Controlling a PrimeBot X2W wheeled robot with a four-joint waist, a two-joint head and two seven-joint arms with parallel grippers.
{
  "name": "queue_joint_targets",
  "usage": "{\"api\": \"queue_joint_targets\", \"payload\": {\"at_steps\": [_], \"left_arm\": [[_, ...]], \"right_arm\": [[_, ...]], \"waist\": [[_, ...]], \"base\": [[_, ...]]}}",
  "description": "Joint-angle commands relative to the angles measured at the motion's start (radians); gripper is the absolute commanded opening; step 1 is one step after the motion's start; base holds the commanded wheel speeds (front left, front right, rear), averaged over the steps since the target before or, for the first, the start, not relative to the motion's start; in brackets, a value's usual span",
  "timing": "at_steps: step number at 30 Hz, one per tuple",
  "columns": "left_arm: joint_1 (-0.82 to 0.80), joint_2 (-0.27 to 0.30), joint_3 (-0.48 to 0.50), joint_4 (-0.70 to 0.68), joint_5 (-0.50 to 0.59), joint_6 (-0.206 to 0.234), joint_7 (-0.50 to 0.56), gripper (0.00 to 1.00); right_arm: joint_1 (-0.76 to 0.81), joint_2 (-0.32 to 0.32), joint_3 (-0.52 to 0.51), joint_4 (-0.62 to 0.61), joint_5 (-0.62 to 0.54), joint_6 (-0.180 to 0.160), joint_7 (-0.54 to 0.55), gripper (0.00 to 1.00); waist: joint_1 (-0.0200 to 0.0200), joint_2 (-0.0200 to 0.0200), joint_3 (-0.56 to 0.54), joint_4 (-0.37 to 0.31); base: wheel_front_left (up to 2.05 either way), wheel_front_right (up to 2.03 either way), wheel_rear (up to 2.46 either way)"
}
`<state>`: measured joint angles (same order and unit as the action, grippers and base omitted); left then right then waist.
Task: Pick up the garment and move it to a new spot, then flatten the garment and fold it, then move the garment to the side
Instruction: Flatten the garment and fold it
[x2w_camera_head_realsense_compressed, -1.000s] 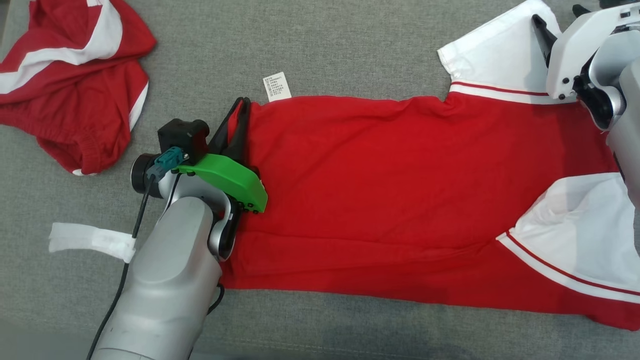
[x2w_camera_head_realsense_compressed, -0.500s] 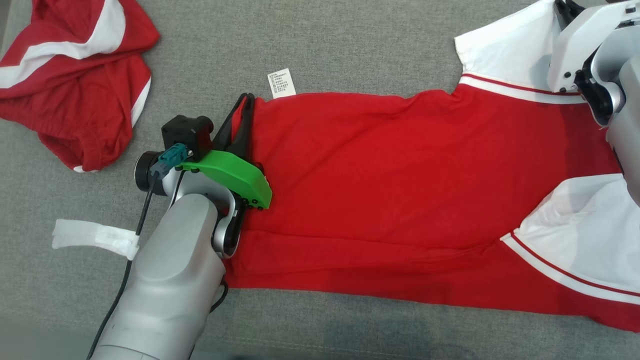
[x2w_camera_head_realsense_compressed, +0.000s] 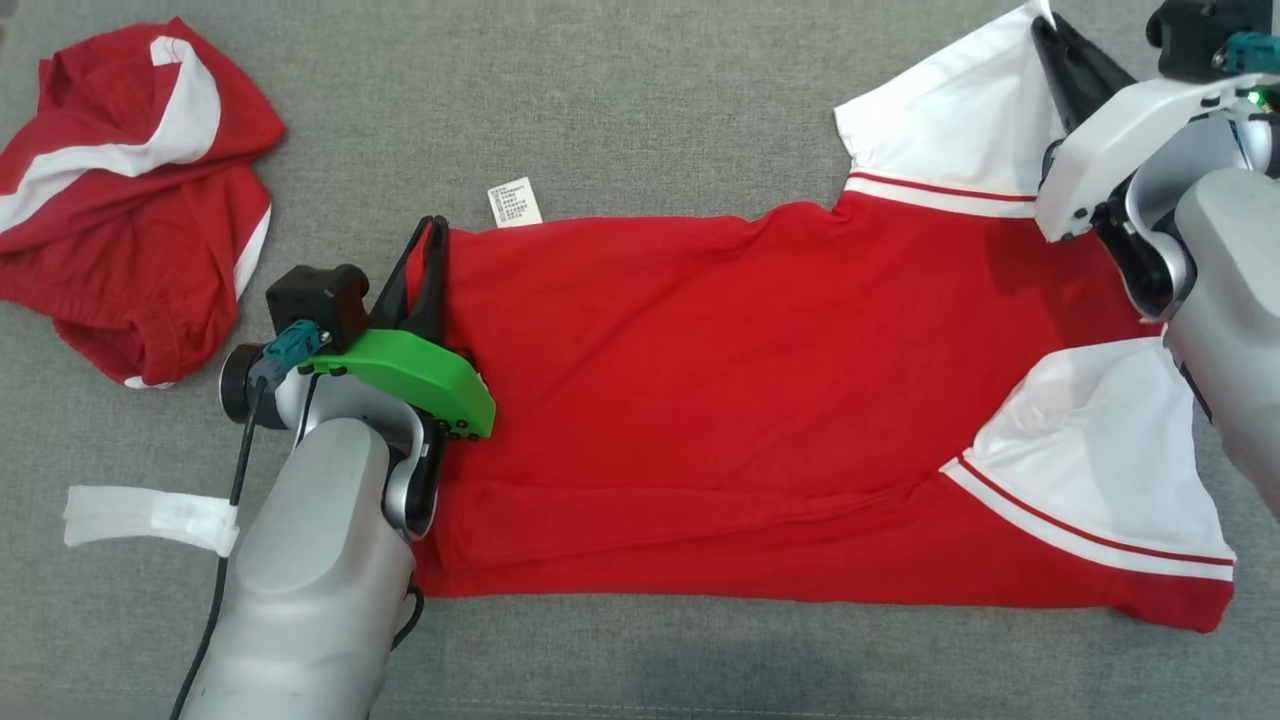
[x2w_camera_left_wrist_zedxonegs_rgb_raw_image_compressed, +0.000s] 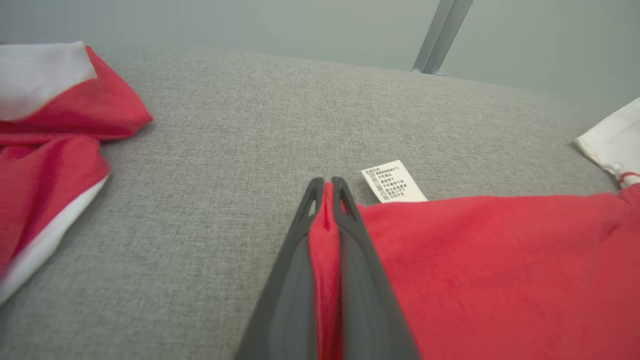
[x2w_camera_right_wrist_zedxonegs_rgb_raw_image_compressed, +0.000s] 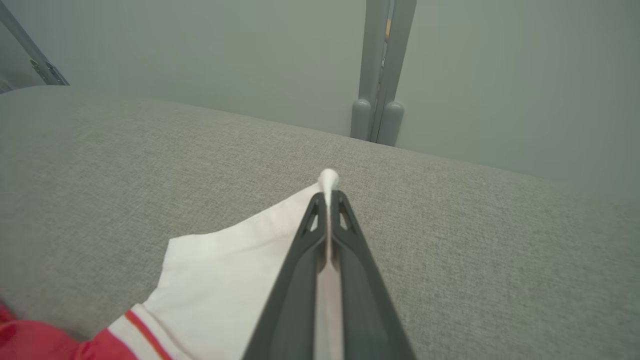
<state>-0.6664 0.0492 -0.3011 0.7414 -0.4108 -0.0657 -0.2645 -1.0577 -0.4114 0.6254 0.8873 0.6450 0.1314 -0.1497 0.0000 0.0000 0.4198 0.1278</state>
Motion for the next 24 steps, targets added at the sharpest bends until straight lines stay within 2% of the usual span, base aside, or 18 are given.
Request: {"api": "queue_joint_targets", "payload": {"at_steps": [1, 13, 24], "left_arm": [[0.012, 0.003, 0.009, -0.005, 0.013, -0.006, 0.001, 0.00], [0.126, 0.003, 0.109, -0.032, 0.092, -0.040, 0.001, 0.00], [0.224, 0.007, 0.169, -0.057, 0.126, -0.061, 0.001, 0.00]], "right_arm": [[0.022, -0.009, 0.006, -0.010, 0.012, -0.002, -0.011, 0.00], [0.233, -0.062, 0.053, -0.175, 0.129, -0.002, -0.093, 0.00], [0.428, -0.076, 0.009, -0.314, 0.159, -0.002, -0.110, 0.00]], "waist": [[0.0000, 0.0000, -0.027, -0.020], [0.0000, 0.0000, -0.152, -0.076], [0.0000, 0.0000, -0.217, -0.130]], "base": [[0.00, 0.00, 0.00], [0.00, 0.00, 0.00], [0.00, 0.00, 0.00]]}}
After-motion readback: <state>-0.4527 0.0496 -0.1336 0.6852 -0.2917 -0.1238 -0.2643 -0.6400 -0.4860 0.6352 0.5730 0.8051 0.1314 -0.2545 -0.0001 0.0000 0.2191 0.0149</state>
